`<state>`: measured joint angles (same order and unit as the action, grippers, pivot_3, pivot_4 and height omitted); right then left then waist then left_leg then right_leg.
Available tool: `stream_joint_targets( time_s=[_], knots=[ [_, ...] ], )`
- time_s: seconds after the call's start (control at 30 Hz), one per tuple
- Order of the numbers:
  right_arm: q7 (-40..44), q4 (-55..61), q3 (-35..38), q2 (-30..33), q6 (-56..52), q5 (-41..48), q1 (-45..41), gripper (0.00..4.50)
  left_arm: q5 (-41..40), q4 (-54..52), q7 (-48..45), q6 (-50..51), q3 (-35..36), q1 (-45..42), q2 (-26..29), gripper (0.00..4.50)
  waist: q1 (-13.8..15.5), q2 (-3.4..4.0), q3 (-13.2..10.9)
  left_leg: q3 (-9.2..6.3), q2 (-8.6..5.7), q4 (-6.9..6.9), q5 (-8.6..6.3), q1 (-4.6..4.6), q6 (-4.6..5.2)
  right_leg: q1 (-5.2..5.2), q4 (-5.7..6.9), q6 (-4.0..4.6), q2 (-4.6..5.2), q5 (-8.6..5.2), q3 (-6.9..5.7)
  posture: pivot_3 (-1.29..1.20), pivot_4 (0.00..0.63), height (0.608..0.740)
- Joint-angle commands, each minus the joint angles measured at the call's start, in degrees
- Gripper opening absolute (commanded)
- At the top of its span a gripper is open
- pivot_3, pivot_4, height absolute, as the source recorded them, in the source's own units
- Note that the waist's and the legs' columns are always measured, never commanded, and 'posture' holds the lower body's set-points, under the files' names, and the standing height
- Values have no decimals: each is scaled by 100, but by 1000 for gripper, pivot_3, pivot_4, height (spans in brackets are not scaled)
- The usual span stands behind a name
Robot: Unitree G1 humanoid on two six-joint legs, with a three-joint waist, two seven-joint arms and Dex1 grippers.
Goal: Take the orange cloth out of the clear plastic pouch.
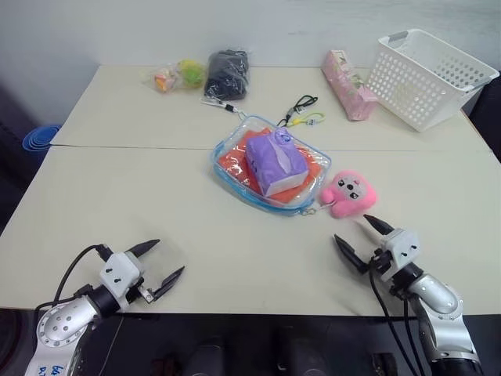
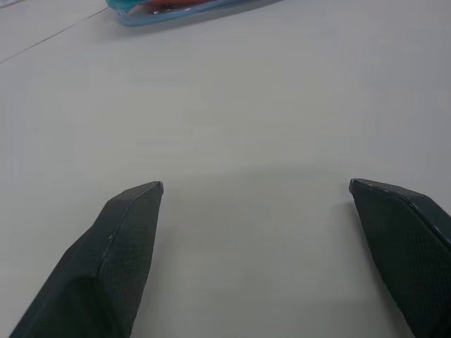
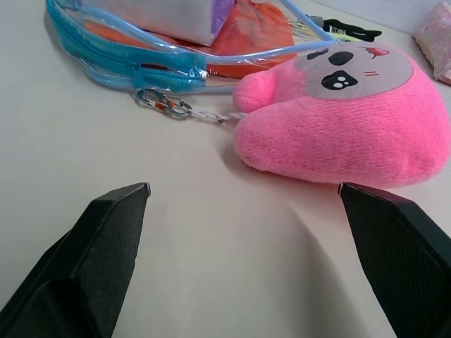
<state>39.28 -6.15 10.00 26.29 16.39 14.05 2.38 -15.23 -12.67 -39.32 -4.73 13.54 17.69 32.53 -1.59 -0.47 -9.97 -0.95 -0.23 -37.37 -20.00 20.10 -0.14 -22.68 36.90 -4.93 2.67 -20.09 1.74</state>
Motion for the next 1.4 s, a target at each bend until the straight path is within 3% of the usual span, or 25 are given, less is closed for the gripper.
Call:
stream_joint_targets(
  time_s=[0.03, 0.43, 0.73, 0.9, 1.07, 1.17, 1.4],
  knots=[
    [170, 11, 37, 83, 90, 137, 11, 4500, -133, -193, -32, 58, 71, -12, 18, 4454, -1, 0, 0, 0, 0, 0, 0, 0, 0, 0, 0, 0, 0, 0, 0, 0, 150, 740],
    [608, 450, 88, 231, 87, 356, 242, 4500, -1053, -452, -511, 1461, 11, -421, 230, 4454, 1, 1, -1, -1, 0, -2, 1, -1, -2, 0, 7, 0, 0, 0, -2, 0, 150, 740],
    [919, 2422, 433, 805, -942, 1541, 997, 4500, -1206, -321, -486, 2120, -186, -1847, 328, 4454, 27, 3, -2, -7, -1, -12, 4, 1, -7, 2, 13, -2, -1, 1, -6, 0, 150, 740],
    [533, 3012, 711, 492, -641, 1552, 1030, 4500, -1167, 467, -540, 2722, -912, -3549, -88, 4454, 53, 2, -2, -9, -4, -31, 16, 4, -29, 6, 21, -8, -6, 4, -10, 0, 150, 740],
    [213, 3197, 829, 420, -725, 1290, 1118, 4500, -640, 2134, -212, 2786, -1587, -5539, -1092, 4454, 172, -3, -2, -7, -8, -72, 16, 21, -29, 5, 21, -26, -14, 14, -8, 0, 150, 740],
    [115, 3288, 805, 431, -815, 1191, 1201, 4500, -470, 3316, 83, 3008, -1708, -6513, -1724, 4454, 207, -8, -4, -3, -11, -79, 13, 25, -23, 2, 28, -30, -15, 16, -4, 0, 150, 740],
    [-208, 3822, 800, 294, -963, 1153, 1578, 4500, -309, 5387, 1047, 4307, -1391, -7979, -2516, 4454, 188, -12, -7, 3, -9, -82, 14, 29, -25, -13, 56, -32, -22, 16, 4, 0, 150, 740]
  ],
)
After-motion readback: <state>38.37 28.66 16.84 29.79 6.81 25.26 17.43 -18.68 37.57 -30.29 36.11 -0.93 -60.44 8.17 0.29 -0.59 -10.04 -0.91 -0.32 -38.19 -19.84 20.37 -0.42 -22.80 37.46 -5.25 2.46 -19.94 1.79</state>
